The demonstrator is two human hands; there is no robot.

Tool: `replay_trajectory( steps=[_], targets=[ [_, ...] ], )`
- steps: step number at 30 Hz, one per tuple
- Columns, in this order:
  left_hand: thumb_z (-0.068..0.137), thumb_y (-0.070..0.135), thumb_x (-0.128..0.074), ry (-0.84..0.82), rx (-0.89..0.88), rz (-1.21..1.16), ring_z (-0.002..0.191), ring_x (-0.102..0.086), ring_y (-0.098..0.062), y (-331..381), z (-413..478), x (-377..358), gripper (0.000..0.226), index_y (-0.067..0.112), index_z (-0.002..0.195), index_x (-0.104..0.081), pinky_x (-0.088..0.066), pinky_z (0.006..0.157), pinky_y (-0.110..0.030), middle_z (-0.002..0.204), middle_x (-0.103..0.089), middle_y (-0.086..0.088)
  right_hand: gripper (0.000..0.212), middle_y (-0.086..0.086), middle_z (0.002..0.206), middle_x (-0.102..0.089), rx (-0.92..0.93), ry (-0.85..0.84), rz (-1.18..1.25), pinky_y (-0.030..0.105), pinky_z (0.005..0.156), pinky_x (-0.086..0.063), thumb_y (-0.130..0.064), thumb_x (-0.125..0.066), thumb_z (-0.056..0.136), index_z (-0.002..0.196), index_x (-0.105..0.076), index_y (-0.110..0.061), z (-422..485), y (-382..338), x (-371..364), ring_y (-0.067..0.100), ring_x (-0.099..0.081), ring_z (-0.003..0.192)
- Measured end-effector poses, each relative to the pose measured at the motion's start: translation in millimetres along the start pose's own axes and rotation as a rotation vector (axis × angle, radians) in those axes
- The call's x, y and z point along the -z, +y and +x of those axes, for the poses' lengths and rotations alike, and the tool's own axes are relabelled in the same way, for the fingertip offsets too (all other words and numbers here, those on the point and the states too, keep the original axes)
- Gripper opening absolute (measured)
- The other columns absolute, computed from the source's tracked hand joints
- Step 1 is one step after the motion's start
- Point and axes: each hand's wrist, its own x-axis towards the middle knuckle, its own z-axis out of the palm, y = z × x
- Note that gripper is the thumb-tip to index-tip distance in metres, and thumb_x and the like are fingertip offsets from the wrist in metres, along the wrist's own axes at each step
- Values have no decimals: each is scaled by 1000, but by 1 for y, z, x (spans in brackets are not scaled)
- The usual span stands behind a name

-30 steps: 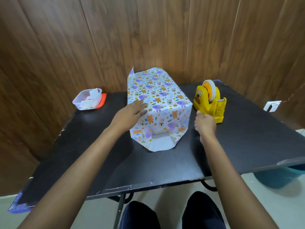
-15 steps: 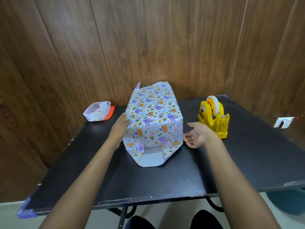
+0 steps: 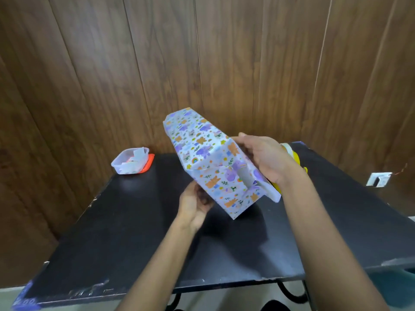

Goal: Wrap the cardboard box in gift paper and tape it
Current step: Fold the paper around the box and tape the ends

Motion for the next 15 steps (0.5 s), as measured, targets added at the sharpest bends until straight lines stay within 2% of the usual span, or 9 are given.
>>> replay_trajectory(
  steps=[1,3,6,8,9,10,12,13,15],
  targets=[
    [94,20,-43,3,20,-61,79,-59,-23,-4,1,-1,20,14,91,-61,-52,72,-38,85,-63,-8,32,16,101,-65,-1,-41,-25,31,79,-53,-19,-56,91,107,-65,7,2,1,-4,23,-61,89],
    [95,25,-42,3,83,-139,84,-63,-27,-19,5,-3,21,15,99,-61,-56,70,-41,92,-66,-9,27,14,95,-61,-55,-116,-151,31,67,-53,-20,-61,86,103,-66,0,5,4,-19,22,-57,81],
    [97,27,-43,87,123,-247,85,-62,-28,-37,8,0,23,15,109,-58,-59,62,-43,101,-63,-11,11,4,77,-53,-83,-129,-591,26,61,-44,-27,-59,87,86,-60,-16,12,16,-39,11,-48,66],
    [97,25,-41,157,122,-351,87,-61,-31,-38,14,8,26,15,116,-56,-58,57,-46,103,-63,-12,21,6,76,-47,-54,-119,-731,18,54,-36,-18,-48,95,80,-59,-10,16,24,-38,9,-44,59],
    [98,24,-37,196,126,-402,89,-60,-32,-35,15,13,28,15,116,-56,-58,60,-49,103,-63,-13,23,9,80,-46,-45,-111,-771,20,52,-33,-16,-45,97,85,-62,-5,16,26,-33,14,-44,62],
    [99,25,-32,237,138,-449,93,-59,-35,-32,15,18,32,13,115,-57,-56,70,-54,107,-62,-14,24,11,85,-46,-53,-92,-837,23,53,-33,-16,-44,97,92,-63,-3,16,27,-27,20,-44,69],
    [102,36,-19,282,187,-532,114,-52,-40,-26,6,27,49,10,124,-53,-42,94,-58,122,-55,-20,33,22,97,-55,-101,-86,-943,32,66,-42,-15,-41,97,105,-60,10,19,30,-15,32,-51,84],
    [101,43,-14,296,203,-553,123,-46,-41,-25,0,30,57,7,130,-49,-36,101,-57,128,-50,-22,34,25,112,-58,-125,-104,-977,35,80,-45,-14,-40,97,111,-58,11,20,32,-10,37,-54,100],
    [100,49,-13,335,216,-549,128,-41,-41,-25,-10,33,65,3,135,-43,-33,103,-54,136,-45,-23,34,7,142,-48,-137,-136,-1009,29,101,-37,-16,-42,98,125,-60,-4,18,37,-5,23,-46,128]
  ],
)
